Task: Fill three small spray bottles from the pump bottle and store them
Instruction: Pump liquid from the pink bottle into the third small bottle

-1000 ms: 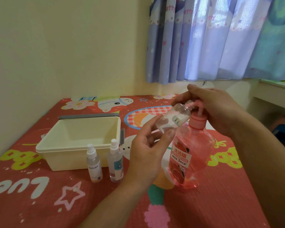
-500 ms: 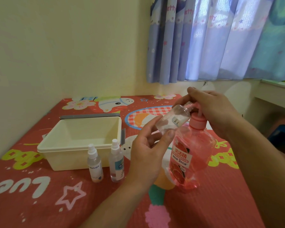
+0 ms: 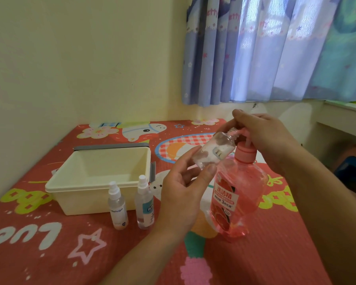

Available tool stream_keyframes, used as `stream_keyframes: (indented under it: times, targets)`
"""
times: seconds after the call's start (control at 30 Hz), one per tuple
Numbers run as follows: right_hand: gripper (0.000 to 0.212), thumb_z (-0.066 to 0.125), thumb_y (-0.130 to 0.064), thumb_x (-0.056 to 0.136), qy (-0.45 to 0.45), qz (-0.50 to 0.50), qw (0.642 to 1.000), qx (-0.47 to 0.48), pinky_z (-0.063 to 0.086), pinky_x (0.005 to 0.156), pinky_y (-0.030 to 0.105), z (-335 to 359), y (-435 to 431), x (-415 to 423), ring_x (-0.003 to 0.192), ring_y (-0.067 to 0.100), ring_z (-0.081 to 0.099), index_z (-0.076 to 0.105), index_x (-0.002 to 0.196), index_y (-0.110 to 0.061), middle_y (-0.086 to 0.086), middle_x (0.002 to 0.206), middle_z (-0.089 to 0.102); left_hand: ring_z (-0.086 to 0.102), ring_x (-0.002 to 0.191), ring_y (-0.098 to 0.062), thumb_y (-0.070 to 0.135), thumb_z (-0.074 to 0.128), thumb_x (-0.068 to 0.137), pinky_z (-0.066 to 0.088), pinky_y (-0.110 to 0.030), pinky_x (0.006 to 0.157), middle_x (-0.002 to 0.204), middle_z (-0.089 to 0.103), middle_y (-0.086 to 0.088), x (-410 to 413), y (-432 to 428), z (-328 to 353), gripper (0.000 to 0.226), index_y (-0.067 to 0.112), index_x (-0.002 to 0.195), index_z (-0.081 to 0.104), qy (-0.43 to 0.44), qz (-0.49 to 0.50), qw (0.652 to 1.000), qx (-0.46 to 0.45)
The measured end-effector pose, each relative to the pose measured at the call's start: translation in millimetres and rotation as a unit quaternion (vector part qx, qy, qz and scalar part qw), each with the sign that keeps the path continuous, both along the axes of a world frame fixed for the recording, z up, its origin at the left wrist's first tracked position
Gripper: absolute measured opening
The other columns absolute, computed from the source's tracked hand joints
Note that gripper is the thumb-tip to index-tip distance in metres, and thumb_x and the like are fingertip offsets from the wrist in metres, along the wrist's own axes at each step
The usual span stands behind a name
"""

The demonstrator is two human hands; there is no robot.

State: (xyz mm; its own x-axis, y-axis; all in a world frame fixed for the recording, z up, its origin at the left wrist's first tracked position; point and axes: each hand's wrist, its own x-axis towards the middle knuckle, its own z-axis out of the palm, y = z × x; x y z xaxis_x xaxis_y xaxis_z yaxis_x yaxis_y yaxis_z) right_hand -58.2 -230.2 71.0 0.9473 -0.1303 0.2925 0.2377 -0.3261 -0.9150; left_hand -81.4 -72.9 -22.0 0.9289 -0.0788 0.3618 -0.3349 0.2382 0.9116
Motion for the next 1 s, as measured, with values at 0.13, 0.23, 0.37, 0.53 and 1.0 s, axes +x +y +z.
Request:
stream_keyframes:
  times: [0.13,0.23,0.37,0.53,1.0]
  targets:
    - [0.050,0.045,-0.027,0.104,0.004,0.028,0.995,0.100,0.055,0.086,0.039,-2.2,0.7,1.4,0.083,0.028,0.065,0.077,0.071,-0.008,0.014,0.088,0.078,0.069,0.098,-0.009,0.036,0.071,0.070,0.053,-0.018,0.075,0.104,0.074,0.012,-1.0,-1.1,1.1,0.047,0.037,0.116,0.062,-0.002,-0.005,1.000,0.004]
    - [0.045,0.044,-0.023,0.104,0.014,0.049,0.986,0.162,0.058,0.064,0.024,-6.6,2.6,-0.4,0.073,0.023,0.069,0.074,0.077,-0.002,0.015,0.085,0.078,0.069,0.096,-0.007,0.034,0.070,0.070,0.053,-0.016,0.074,0.101,0.074,0.014,-1.9,-1.8,0.6,0.045,0.036,0.114,0.062,-0.002,-0.007,1.000,-0.003]
    - [0.045,0.045,-0.024,0.104,0.028,0.048,0.986,0.155,0.058,0.061,0.024,-2.9,1.4,-0.2,0.071,0.021,0.068,0.074,0.077,-0.003,0.014,0.084,0.078,0.069,0.095,-0.006,0.035,0.071,0.069,0.053,-0.016,0.074,0.101,0.074,0.013,-1.2,-2.0,0.5,0.044,0.039,0.112,0.063,0.000,-0.004,1.000,0.001]
    - [0.047,0.045,-0.021,0.103,-0.005,-0.006,0.996,0.087,0.050,0.052,0.016,-5.2,2.3,-2.7,0.055,0.010,0.063,0.073,0.068,-0.007,0.006,0.065,0.075,0.068,0.101,-0.009,0.033,0.073,0.075,0.056,-0.025,0.085,0.106,0.073,0.010,2.7,-0.5,-2.7,0.044,0.037,0.117,0.063,-0.001,0.006,1.000,0.004]
    - [0.045,0.049,-0.029,0.101,0.005,-0.032,0.999,0.020,0.050,0.062,0.023,-6.1,-1.1,1.0,0.059,0.014,0.062,0.075,0.072,-0.006,0.007,0.066,0.072,0.068,0.102,-0.010,0.034,0.078,0.075,0.055,-0.032,0.090,0.108,0.073,0.011,7.0,-1.0,-4.8,0.050,0.031,0.123,0.062,0.002,0.010,1.000,0.005]
